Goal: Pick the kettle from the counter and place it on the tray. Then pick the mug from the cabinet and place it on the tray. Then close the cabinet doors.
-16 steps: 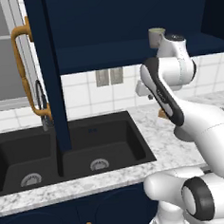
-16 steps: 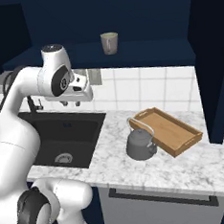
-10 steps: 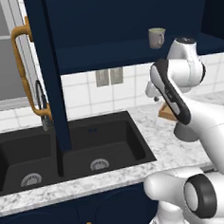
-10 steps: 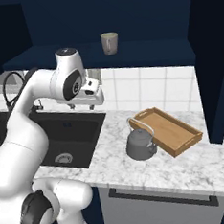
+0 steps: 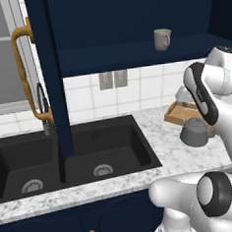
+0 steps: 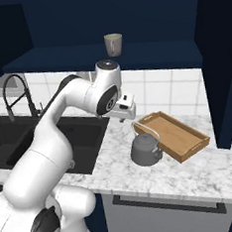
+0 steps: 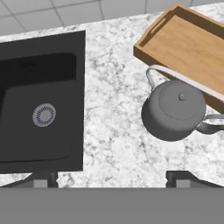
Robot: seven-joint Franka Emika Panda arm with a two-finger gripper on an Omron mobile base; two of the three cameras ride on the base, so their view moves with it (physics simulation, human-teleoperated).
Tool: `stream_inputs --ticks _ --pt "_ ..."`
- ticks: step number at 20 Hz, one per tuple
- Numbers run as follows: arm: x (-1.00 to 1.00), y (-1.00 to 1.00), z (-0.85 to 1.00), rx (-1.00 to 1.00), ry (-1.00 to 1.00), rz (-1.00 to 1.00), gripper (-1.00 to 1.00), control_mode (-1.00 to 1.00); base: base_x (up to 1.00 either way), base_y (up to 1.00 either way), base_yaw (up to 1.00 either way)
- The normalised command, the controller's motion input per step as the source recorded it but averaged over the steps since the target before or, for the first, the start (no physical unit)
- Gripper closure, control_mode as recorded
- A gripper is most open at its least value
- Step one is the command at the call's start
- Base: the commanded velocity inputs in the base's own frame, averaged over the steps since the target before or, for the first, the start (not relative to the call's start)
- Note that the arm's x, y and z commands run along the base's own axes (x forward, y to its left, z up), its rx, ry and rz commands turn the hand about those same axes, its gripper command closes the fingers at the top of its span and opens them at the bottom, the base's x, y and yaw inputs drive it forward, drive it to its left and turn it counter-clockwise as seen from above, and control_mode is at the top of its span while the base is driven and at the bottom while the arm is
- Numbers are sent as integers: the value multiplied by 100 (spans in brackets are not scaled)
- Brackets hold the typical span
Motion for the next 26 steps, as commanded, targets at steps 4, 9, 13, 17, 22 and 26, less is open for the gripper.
stream_inputs --ticks 4,9,13,17,22,26 --pt "9 -5 0 -1 0 -2 -100 -100 0 0 0" --pt "11 -23 -5 0 0 -11 -100 -100 0 0 0" --pt "38 -66 -26 0 5 -48 -100 -100 0 0 0" --pt "24 -50 -42 -3 4 -74 -100 -100 0 0 0" --pt "29 -22 -37 -2 2 -72 -100 -100 0 0 0" --pt "17 0 0 13 0 -35 -100 -100 0 0 0"
